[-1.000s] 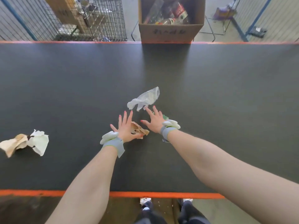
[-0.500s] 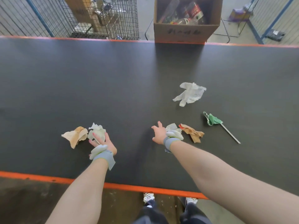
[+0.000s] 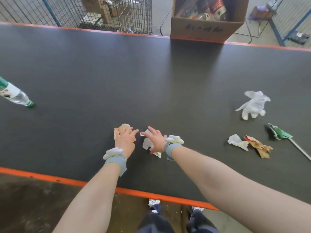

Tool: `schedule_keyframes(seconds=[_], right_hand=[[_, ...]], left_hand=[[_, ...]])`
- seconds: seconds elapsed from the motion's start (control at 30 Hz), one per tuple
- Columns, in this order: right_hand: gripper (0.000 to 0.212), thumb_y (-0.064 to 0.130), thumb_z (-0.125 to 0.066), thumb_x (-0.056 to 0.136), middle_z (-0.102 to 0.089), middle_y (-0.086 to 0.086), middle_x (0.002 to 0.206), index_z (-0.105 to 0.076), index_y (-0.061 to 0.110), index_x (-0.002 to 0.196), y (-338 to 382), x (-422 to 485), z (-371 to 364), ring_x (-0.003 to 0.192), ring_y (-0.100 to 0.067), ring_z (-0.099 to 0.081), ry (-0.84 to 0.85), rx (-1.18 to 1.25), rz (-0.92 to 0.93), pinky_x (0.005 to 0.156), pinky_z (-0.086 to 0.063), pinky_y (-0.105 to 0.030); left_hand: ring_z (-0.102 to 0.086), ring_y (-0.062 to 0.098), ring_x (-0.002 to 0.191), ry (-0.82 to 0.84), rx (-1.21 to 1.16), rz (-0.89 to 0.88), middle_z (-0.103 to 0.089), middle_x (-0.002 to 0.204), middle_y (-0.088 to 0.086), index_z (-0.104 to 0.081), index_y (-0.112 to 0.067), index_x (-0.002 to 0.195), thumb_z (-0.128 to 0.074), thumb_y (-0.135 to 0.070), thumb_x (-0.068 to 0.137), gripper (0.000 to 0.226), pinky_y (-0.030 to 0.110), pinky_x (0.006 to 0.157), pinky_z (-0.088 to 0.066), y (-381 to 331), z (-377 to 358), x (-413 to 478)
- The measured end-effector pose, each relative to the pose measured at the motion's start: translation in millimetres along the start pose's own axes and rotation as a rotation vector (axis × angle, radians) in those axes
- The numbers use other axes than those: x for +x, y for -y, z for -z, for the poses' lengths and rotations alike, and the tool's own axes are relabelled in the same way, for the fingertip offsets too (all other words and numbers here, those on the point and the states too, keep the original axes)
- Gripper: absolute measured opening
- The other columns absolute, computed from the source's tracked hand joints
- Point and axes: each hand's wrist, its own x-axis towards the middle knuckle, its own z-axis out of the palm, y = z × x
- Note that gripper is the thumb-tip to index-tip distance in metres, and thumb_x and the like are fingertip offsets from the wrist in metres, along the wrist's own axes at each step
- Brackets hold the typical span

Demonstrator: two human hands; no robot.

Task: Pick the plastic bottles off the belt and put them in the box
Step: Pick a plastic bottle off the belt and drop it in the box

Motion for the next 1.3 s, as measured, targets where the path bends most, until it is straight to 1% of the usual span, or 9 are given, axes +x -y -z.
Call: schedule_keyframes(seconds=[0.13,0.23,0.4,0.53,0.77,0.9,1.0,1.13,1.3], right_hand=[[0.051,0.0,-0.056,0.087,-0.032,-0.009,0.142,-0.049,0.019,0.134,-19,5,1,0.133,-0.03,-0.03,-0.11,-0.064,-0.099,0.096,-0.039,-0.04],[0.054,-0.005,-0.057,0.082,-0.037,-0.009,0.133,-0.047,0.016,0.131,-33,2,11,0.124,-0.03,-0.035,-0.236,-0.015,-0.206,0.09,-0.041,-0.038],[0.083,0.007,-0.054,0.092,0.005,0.0,0.161,-0.005,0.036,0.152,-47,0,32,0.145,-0.029,-0.012,-0.332,0.094,-0.465,0.106,-0.031,-0.055],[0.078,0.011,-0.046,0.095,0.005,0.005,0.162,-0.001,0.037,0.153,-43,-2,44,0.148,-0.024,-0.004,-0.301,0.114,-0.419,0.111,-0.022,-0.059],[0.065,0.02,-0.046,0.097,-0.013,0.0,0.159,-0.014,0.031,0.152,-21,13,47,0.142,-0.024,-0.021,-0.244,0.089,-0.259,0.107,-0.028,-0.051],[0.074,0.021,-0.054,0.093,-0.01,-0.001,0.16,-0.011,0.032,0.153,-11,22,51,0.141,-0.026,-0.024,-0.232,0.123,-0.191,0.105,-0.034,-0.047],[0.088,0.025,-0.065,0.087,-0.014,-0.002,0.158,-0.009,0.032,0.153,0,30,54,0.139,-0.027,-0.028,-0.228,0.287,-0.142,0.105,-0.037,-0.045],[0.111,0.023,-0.082,0.074,-0.02,-0.005,0.154,-0.006,0.031,0.154,22,44,61,0.142,-0.025,-0.024,-0.252,0.69,-0.066,0.115,-0.028,-0.041],[0.118,0.038,-0.089,0.048,-0.038,0.008,0.145,-0.021,0.043,0.144,41,76,65,0.136,-0.018,-0.038,-0.379,1.0,-0.092,0.112,-0.034,-0.045]], left_hand=[[0.005,0.03,0.147,0.267,-0.108,0.175,0.006,0.16,-0.005,-0.011,-0.04,0.15,-0.049,-0.007,0.093,0.076,0.062,0.111,-0.014,7,-9,2],[0.008,0.025,0.148,0.359,-0.098,0.08,0.012,0.16,-0.007,0.002,-0.036,0.152,-0.038,-0.006,0.098,0.073,0.061,0.114,-0.012,7,-18,3],[0.02,0.025,0.146,0.245,-0.141,0.145,0.027,0.157,-0.003,0.019,-0.032,0.149,-0.042,-0.042,0.099,0.08,0.07,0.109,-0.004,-18,-3,12],[0.024,0.025,0.145,0.248,-0.169,0.048,0.03,0.155,-0.004,0.024,-0.032,0.148,-0.059,-0.063,0.081,0.111,0.07,0.107,0.003,-25,15,23],[0.015,0.023,0.147,0.138,-0.293,0.245,0.018,0.159,-0.002,0.013,-0.03,0.151,-0.045,-0.048,0.095,0.082,0.064,0.113,-0.003,-10,25,25],[-0.01,0.029,0.145,-0.229,-0.452,0.375,-0.003,0.158,0.007,-0.004,-0.027,0.153,-0.065,-0.026,0.086,0.091,0.052,0.113,-0.018,6,33,20],[-0.037,0.034,0.126,-0.428,-0.554,0.46,-0.035,0.139,0.013,-0.033,-0.015,0.143,-0.068,-0.016,0.081,0.07,0.047,0.099,-0.035,23,37,19],[-0.057,0.03,0.095,-0.299,-0.726,0.488,-0.057,0.104,0.007,-0.05,-0.012,0.108,-0.054,-0.012,0.089,0.019,0.037,0.078,-0.045,41,30,20],[-0.052,0.022,0.086,-0.19,-0.724,0.48,-0.057,0.109,0.008,-0.049,-0.011,0.113,-0.051,-0.012,0.09,0.023,0.03,0.074,-0.04,46,22,25]])
